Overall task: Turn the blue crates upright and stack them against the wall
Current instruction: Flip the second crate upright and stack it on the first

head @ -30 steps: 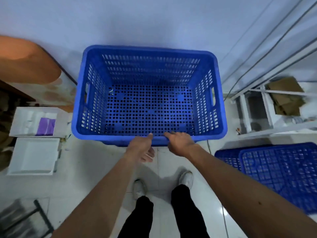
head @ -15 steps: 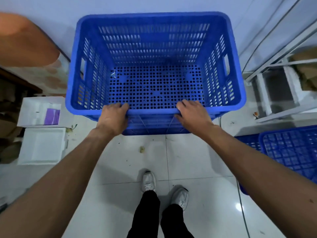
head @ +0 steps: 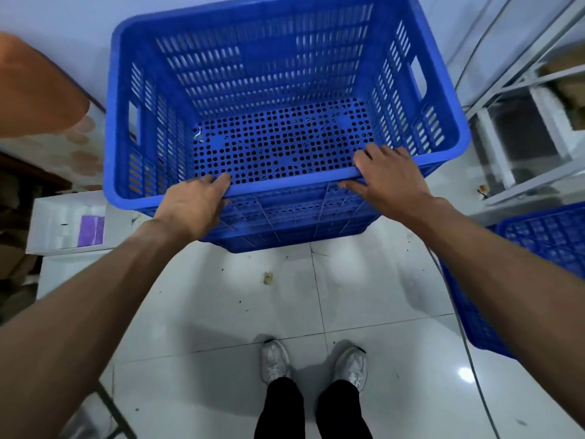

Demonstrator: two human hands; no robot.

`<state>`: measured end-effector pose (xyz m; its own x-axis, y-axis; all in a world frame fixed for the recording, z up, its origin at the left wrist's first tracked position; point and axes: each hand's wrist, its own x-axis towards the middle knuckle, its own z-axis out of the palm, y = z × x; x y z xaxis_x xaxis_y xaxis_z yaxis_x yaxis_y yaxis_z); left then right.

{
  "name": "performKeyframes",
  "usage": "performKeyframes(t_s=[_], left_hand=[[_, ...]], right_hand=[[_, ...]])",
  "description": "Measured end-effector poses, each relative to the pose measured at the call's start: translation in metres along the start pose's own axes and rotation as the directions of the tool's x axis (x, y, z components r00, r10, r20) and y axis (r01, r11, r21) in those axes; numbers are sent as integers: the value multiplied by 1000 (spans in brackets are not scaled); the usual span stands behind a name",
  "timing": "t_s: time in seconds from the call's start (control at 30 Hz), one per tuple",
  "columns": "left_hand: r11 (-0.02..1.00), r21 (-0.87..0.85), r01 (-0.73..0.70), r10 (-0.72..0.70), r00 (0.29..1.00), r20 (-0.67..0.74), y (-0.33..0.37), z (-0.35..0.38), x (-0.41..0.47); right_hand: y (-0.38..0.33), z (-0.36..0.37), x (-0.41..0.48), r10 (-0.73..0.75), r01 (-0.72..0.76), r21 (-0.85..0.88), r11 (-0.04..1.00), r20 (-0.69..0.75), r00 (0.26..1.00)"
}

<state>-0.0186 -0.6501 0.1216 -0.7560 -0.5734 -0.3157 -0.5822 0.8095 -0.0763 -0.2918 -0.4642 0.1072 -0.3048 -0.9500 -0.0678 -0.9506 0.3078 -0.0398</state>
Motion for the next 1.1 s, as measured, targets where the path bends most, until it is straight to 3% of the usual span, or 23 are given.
performKeyframes(t_s=[0.33,0.63,0.93,1.1], left_hand=[[998,34,51,-48,996,-78,-15,1,-3],[992,114,-46,62,989,-136,-30,0,-1],[994,94,-59,69,992,-109,-26,8,-6],[999,42,14,-10,995,-98,-17,10,-5]], right_hand=[[-22,6,-1,10,-12,-13,1000,-103,995],[-15,8,7,-8,13,43,999,-104,995],[-15,12,-4,9,-7,11,1000,-136,991],[-15,7,-3,23,-22,4,1000,-123,992]])
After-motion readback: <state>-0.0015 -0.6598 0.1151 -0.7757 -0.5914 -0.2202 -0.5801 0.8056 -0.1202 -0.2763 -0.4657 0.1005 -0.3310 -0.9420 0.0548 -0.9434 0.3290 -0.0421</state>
